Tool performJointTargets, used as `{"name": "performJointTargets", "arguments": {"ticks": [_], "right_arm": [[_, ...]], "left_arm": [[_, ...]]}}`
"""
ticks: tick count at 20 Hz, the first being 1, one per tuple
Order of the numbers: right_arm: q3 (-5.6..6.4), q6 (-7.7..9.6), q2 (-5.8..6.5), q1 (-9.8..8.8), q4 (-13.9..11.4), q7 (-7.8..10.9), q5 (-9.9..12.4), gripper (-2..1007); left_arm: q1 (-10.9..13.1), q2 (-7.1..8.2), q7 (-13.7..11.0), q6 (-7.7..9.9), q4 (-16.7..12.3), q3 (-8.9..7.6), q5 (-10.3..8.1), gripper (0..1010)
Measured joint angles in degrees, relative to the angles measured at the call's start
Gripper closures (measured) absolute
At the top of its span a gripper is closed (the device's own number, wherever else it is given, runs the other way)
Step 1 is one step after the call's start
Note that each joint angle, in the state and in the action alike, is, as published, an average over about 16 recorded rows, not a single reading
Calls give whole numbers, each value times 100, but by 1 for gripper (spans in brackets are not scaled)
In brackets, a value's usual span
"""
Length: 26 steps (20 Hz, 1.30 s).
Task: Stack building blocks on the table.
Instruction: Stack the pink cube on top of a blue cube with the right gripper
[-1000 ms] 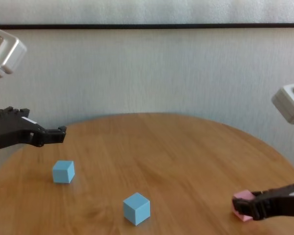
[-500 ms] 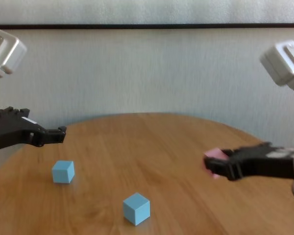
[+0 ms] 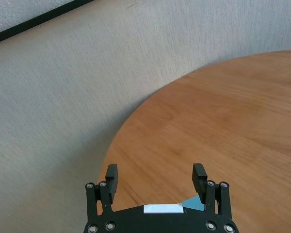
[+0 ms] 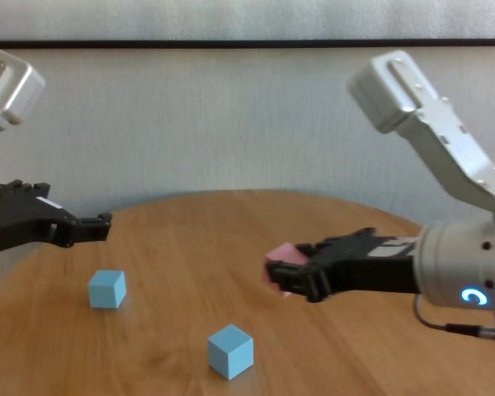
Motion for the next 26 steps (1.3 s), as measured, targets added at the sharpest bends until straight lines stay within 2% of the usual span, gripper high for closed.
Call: {"name": "performJointTargets", "arguments": {"ticks": [5, 9, 17, 26], "right_arm": [[-173, 143, -130, 41, -42, 81, -157, 635], [-253, 292, -205, 17, -115, 106, -254, 635], [-335, 551, -298, -73, -255, 95, -441, 635], [-365, 635, -443, -139, -265, 66, -616, 635]], "left_arm": [[0, 0, 0, 0, 0, 0, 0, 8], [0, 0, 0, 0, 0, 0, 0, 8], [0, 0, 0, 0, 0, 0, 0, 8], [0, 0, 0, 0, 0, 0, 0, 8]]}}
